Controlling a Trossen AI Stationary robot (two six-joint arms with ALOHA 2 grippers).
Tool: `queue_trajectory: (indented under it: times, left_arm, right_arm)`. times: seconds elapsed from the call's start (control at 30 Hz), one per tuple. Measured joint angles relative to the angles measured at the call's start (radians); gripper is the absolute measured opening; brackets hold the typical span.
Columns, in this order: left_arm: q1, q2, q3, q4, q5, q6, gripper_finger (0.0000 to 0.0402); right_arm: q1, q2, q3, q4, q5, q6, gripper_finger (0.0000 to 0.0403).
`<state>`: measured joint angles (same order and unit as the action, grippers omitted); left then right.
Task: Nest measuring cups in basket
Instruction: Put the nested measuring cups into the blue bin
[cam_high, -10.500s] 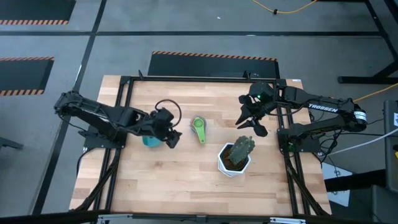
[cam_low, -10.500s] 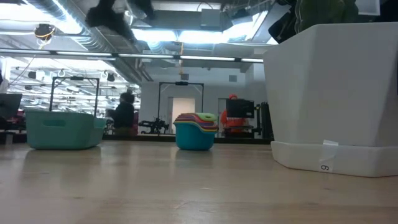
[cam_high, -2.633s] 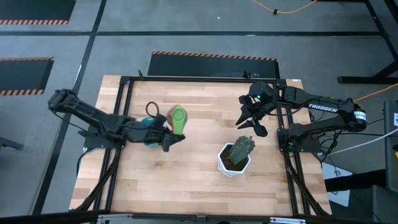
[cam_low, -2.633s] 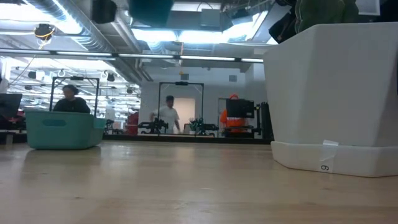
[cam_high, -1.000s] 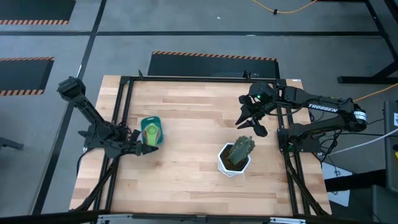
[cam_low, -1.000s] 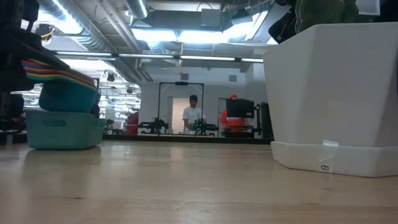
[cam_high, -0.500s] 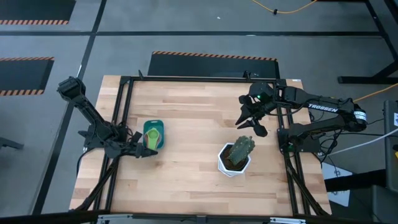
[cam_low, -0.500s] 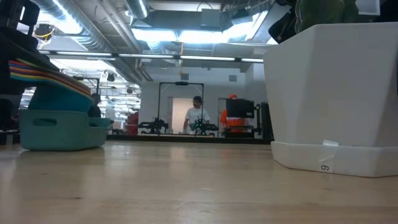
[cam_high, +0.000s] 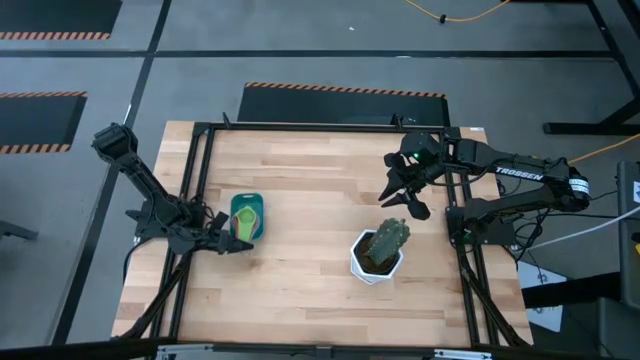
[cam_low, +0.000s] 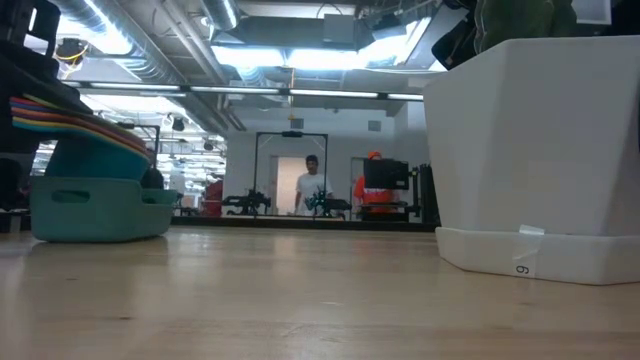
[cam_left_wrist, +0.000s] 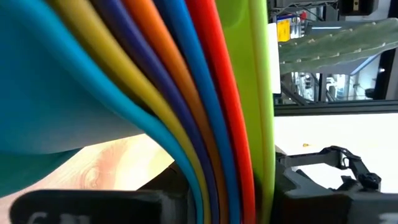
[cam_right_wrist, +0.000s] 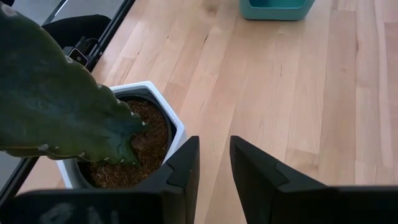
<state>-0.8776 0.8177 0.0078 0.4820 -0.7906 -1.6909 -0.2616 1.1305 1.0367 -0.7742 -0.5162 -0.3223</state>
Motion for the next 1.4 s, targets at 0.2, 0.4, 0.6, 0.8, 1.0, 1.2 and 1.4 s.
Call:
queue_trajectory:
  times: [0.2, 0.4, 0.6, 0.8, 1.0, 1.2, 1.4]
  left_arm:
    - [0.000, 0.000, 0.000, -0.003, 0.000, -0.002, 0.0115]
    - [0.000, 0.000, 0.000, -0.004, 0.000, -0.002, 0.0137]
    - [0.000, 0.000, 0.000, -0.021, 0.000, -0.001, 0.0136]
    - [0.000, 0.000, 0.000, -0.027, 0.027, -0.002, 0.0135]
    - [0.000, 0.000, 0.000, -0.029, 0.052, -0.002, 0.0135]
    - [0.000, 0.000, 0.000, -0.011, 0.050, -0.010, 0.0135]
    - [0.000, 0.000, 0.000, -0.018, 0.054, -0.009, 0.0135]
  right_arm:
    - [0.000, 0.000, 0.000, 0.000, 0.000, 0.000, 0.0094]
    - [0.000, 0.000, 0.000, 0.000, 0.000, 0.000, 0.0094]
    - [0.000, 0.000, 0.000, 0.000, 0.000, 0.000, 0.0094]
    - [0.000, 0.000, 0.000, 0.000, 0.000, 0.000, 0.0094]
    - [0.000, 0.000, 0.000, 0.000, 0.000, 0.000, 0.0094]
    - [0.000, 0.000, 0.000, 0.000, 0.000, 0.000, 0.0094]
    - [0.000, 0.000, 0.000, 0.000, 0.000, 0.000, 0.0094]
